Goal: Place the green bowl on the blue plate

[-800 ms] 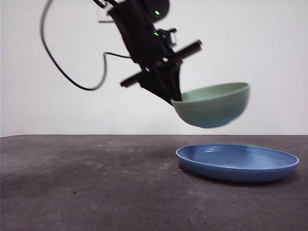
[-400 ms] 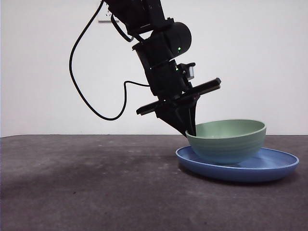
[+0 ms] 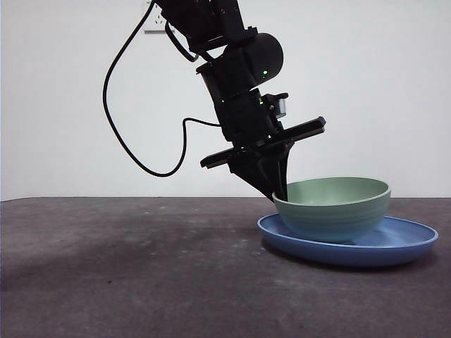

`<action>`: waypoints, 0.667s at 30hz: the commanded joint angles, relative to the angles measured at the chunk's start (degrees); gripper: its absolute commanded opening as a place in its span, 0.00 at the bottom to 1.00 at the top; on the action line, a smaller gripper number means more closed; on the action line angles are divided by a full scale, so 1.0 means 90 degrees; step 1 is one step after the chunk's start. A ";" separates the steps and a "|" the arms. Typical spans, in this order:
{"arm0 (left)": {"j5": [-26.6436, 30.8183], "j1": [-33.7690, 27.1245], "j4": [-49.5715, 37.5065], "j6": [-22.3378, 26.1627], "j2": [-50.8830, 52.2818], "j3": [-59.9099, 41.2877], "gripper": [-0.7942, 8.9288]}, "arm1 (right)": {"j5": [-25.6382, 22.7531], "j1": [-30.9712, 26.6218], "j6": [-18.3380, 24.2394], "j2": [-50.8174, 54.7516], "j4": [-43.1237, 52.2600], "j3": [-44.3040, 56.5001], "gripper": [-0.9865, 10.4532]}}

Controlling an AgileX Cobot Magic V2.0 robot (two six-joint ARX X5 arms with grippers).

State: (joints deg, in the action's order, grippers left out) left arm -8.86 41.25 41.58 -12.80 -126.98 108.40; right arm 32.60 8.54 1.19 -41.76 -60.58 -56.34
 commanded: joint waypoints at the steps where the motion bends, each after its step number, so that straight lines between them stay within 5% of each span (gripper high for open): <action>1: 0.0012 0.0131 -0.0061 0.0041 -0.0216 0.0211 0.10 | -0.0005 0.0015 -0.0061 -0.0036 0.0058 -0.0124 0.41; 12: 0.0012 0.0146 0.0002 0.0129 -0.0219 0.0211 0.12 | 0.0000 0.0015 -0.0090 -0.0036 0.0029 -0.0124 0.41; 20: 0.0005 0.0199 0.0024 0.0129 -0.0216 0.0214 0.34 | -0.0002 0.0015 -0.0090 -0.0036 0.0029 -0.0124 0.41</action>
State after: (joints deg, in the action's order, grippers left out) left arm -8.88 42.30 41.93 -12.53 -127.15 108.49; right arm 32.62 8.54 1.04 -41.76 -60.62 -56.34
